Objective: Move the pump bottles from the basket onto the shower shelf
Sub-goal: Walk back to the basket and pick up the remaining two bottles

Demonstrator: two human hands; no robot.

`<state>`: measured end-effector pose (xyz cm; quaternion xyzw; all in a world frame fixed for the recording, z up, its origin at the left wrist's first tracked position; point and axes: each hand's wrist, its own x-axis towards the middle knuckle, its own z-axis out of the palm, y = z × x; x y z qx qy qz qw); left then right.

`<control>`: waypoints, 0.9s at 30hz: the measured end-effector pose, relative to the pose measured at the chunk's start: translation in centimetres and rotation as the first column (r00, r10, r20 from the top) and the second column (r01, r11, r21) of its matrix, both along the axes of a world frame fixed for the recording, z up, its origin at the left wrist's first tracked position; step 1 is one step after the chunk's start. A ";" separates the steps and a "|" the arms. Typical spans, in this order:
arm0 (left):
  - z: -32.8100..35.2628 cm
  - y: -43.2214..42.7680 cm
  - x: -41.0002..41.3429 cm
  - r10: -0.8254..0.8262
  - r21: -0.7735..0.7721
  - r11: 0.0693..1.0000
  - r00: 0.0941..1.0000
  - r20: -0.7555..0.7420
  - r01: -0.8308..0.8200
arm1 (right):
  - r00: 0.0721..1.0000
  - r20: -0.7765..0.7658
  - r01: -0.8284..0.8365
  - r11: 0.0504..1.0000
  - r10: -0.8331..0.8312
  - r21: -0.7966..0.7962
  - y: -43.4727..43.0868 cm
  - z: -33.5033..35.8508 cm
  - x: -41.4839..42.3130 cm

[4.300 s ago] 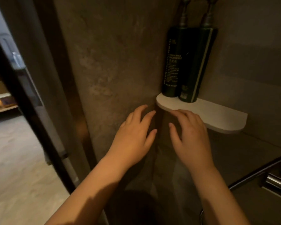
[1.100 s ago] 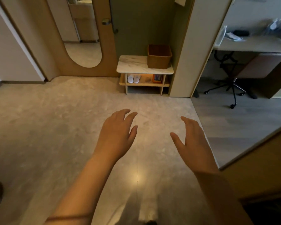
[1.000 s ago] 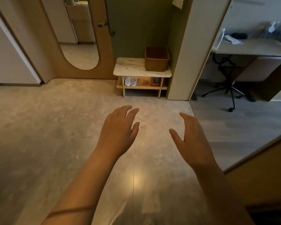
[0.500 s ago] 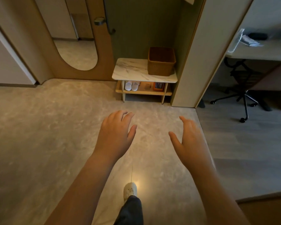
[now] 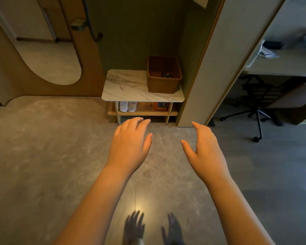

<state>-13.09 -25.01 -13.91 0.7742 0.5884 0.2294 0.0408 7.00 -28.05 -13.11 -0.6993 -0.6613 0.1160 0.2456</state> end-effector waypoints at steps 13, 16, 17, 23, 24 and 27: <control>-1.6 22.3 8.1 -0.036 -0.044 0.998 0.997 -0.075 0.033 | 0.999 -0.033 0.041 0.999 -0.041 -0.018 21.6 -2.4 8.9; -0.6 28.5 11.4 -0.028 -0.013 1.000 0.995 -0.095 0.027 | 0.999 -0.043 0.011 1.000 -0.012 -0.016 27.8 -2.1 11.8; -0.2 30.5 12.6 -0.029 0.001 1.000 0.996 -0.089 0.029 | 0.999 -0.042 0.001 1.000 -0.002 -0.007 29.8 -2.0 12.8; 0.0 39.1 16.4 -0.013 -0.008 1.000 0.995 -0.101 0.013 | 0.998 -0.038 -0.057 0.998 0.058 0.016 40.9 -1.6 15.6; -0.4 40.0 16.2 -0.002 -0.028 1.000 0.994 -0.106 0.000 | 0.996 -0.048 -0.070 0.997 0.071 0.011 42.3 -1.7 15.6; -1.4 43.3 15.0 0.050 -0.068 0.996 0.990 -0.131 -0.060 | 0.991 -0.054 -0.127 0.992 0.126 -0.018 46.3 -2.3 15.1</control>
